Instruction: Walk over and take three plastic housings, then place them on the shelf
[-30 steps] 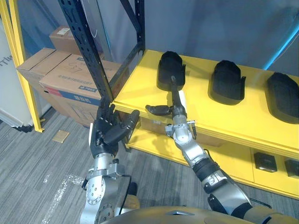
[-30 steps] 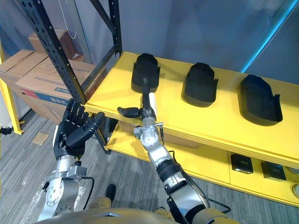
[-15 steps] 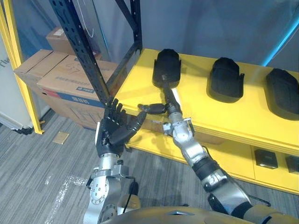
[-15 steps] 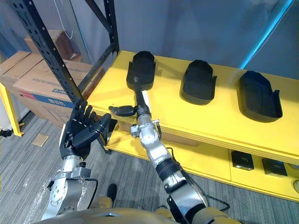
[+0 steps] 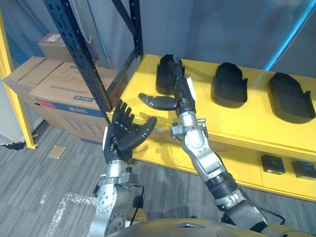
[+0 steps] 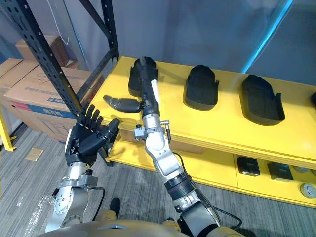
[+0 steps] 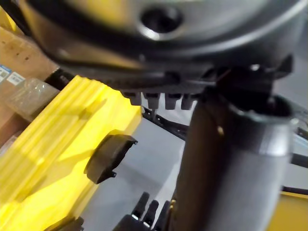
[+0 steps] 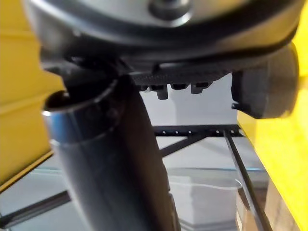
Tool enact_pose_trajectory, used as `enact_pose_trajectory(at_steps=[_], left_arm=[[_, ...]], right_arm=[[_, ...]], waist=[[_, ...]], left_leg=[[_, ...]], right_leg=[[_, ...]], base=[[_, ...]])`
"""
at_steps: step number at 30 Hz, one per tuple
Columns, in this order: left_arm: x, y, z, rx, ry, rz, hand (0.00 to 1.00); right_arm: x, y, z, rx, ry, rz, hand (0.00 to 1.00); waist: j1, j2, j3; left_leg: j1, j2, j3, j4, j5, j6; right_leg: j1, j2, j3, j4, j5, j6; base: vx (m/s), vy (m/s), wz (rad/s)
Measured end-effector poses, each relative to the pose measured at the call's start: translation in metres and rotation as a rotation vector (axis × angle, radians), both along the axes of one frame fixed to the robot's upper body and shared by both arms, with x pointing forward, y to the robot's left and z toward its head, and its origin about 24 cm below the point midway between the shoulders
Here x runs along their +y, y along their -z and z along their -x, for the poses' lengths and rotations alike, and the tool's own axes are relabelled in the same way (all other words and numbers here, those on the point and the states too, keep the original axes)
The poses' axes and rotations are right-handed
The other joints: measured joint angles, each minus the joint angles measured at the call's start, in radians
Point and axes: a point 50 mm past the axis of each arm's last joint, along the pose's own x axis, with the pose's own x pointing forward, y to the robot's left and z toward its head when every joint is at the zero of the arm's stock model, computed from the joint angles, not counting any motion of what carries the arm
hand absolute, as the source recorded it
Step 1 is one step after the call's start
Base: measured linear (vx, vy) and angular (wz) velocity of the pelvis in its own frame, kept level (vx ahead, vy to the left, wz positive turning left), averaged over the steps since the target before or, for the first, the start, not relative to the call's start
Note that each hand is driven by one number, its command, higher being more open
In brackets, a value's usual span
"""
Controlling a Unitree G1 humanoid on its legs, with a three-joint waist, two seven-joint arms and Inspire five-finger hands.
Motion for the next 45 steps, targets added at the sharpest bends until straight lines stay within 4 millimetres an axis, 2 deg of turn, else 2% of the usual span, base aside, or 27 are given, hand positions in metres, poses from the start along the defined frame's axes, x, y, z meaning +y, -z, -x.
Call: enact_pose_trajectory(at_steps=[9, 12, 14, 18, 26, 32, 38, 45], left_arm=[[-0.005, 0.0, 0.0, 0.009, 0.009, 0.01, 1.0], [-0.005, 0.001, 0.0, 0.01, 0.008, 0.01, 1.0], [-0.005, 0.001, 0.0, 0.012, 0.01, 0.011, 1.0], [-0.007, 0.002, 0.0, 0.016, 0.016, 0.013, 1.0], [-0.011, 0.006, 0.0, 0.034, 0.036, 0.014, 1.0], [-0.01, 0.005, 0.0, 0.028, 0.039, 0.016, 1.0], [-0.011, 0.005, -0.001, 0.014, 0.06, 0.013, 1.0], [-0.008, 0.004, -0.002, 0.006, 0.05, 0.004, 1.0]], right_arm=[[-0.022, -0.002, -0.011, 0.005, 0.166, 0.014, 1.0], [-0.033, 0.011, -0.018, 0.072, 0.227, 0.047, 1.0], [-0.043, 0.029, -0.025, 0.163, 0.276, 0.087, 1.0], [-0.062, 0.052, -0.037, 0.287, 0.365, 0.132, 1.0], [-0.083, 0.068, -0.051, 0.403, 0.405, 0.144, 1.0], [-0.076, 0.064, -0.055, 0.358, 0.278, 0.158, 1.0], [-0.055, 0.056, -0.054, 0.263, 0.128, 0.205, 1.0], [-0.046, 0.054, -0.055, 0.246, 0.08, 0.231, 1.0]], waist=[[-0.005, 0.006, -0.006], [-0.004, 0.009, -0.015], [-0.005, 0.014, -0.024], [-0.004, 0.021, -0.028], [-0.004, 0.029, -0.026], [-0.004, 0.055, -0.02], [0.003, 0.056, -0.02], [0.022, 0.056, -0.018]], left_leg=[[0.0, 0.0, 0.0, 0.0, 0.002, 0.003], [-0.001, -0.001, 0.0, 0.0, 0.004, 0.004], [-0.001, -0.001, 0.0, 0.0, 0.004, 0.005], [-0.001, -0.002, -0.006, -0.001, 0.006, 0.005], [-0.004, -0.003, -0.022, -0.001, 0.009, 0.004], [-0.008, -0.003, -0.031, 0.0, 0.01, 0.004], [-0.011, -0.004, -0.033, 0.0, 0.01, 0.004], [-0.02, -0.005, -0.047, 0.0, 0.01, 0.003]], right_leg=[[0.0, 0.0, 0.0, -0.002, 0.006, 0.004], [0.002, 0.0, 0.0, -0.007, 0.01, 0.006], [0.005, 0.0, -0.001, -0.014, 0.013, 0.006], [0.008, 0.001, -0.006, -0.014, 0.014, 0.006], [0.016, 0.001, -0.02, -0.013, 0.013, 0.005], [0.016, 0.002, -0.028, -0.012, 0.012, 0.004], [0.014, 0.002, -0.03, -0.013, 0.012, 0.003], [0.015, 0.001, -0.048, -0.013, 0.011, 0.003]], base=[[0.0, 0.0, 0.0], [0.0, 0.0, 0.0], [0.0, 0.0, 0.0], [-0.01, -0.005, 0.02], [0.0, -0.002, 0.04], [-0.01, -0.006, 0.03], [0.0, 0.0, 0.0], [-0.01, -0.007, 0.05]])
